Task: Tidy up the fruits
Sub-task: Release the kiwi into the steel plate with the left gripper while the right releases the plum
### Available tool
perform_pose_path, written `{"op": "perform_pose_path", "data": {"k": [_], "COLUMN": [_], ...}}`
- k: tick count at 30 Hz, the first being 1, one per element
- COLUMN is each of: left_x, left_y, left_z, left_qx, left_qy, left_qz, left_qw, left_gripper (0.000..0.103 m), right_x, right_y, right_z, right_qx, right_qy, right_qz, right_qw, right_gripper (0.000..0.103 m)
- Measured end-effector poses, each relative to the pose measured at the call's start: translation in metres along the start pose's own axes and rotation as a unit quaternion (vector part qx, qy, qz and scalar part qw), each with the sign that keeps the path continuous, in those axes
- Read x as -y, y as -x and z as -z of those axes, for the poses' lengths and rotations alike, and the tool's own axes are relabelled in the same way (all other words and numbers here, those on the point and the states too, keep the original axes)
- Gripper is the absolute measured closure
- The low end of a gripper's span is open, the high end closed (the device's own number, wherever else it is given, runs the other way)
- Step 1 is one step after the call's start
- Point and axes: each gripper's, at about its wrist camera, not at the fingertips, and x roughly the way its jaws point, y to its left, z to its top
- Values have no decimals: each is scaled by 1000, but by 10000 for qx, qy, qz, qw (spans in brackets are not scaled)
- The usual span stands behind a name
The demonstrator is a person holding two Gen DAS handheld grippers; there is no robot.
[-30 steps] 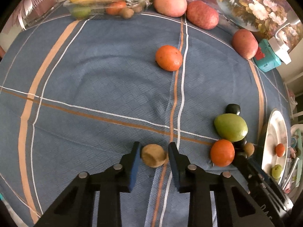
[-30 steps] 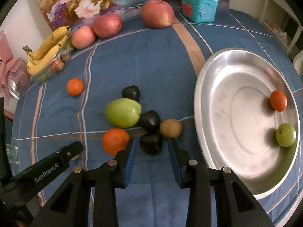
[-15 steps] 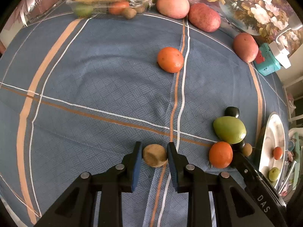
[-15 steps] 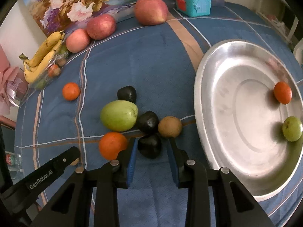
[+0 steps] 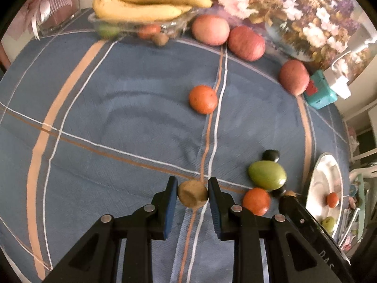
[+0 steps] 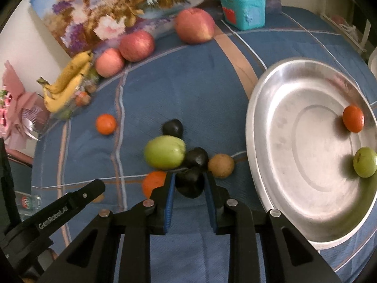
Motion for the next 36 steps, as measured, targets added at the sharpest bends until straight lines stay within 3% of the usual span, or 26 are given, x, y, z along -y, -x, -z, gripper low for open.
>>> {"op": "perform_pose_path", "data": {"k": [7, 14, 22, 29, 32, 36], "left_x": [18, 75, 158, 196, 199, 193], "left_y": [16, 19, 5, -3, -6, -6], "left_z": [2, 17, 51, 71, 72, 69], "left_qx": [172, 124, -287, -433, -501, -510], "left_qy": [-31, -559, -1398, -1854, -1902, -1847], "left_qz": [193, 552, 1224, 1452, 1454, 1436], "left_qw": [9997, 9968, 9822, 9709, 9696, 9709], "left_gripper": [75, 75, 75, 74, 73, 56], "right_x": [14, 79, 153, 171, 171, 169], "right_y": [22, 49, 70, 71, 73, 69], "right_z": [-6, -13, -13, -11, -10, -11], "right_qx": [253, 593, 754, 757, 764, 723], "right_qy": [-60, -480, -1107, -1241, -1194, -1120], "right_qz": [46, 854, 1352, 1385, 1325, 1288], "right_qw": [9997, 9934, 9817, 9796, 9810, 9827], "right_gripper": [77, 77, 77, 77, 76, 76]}}
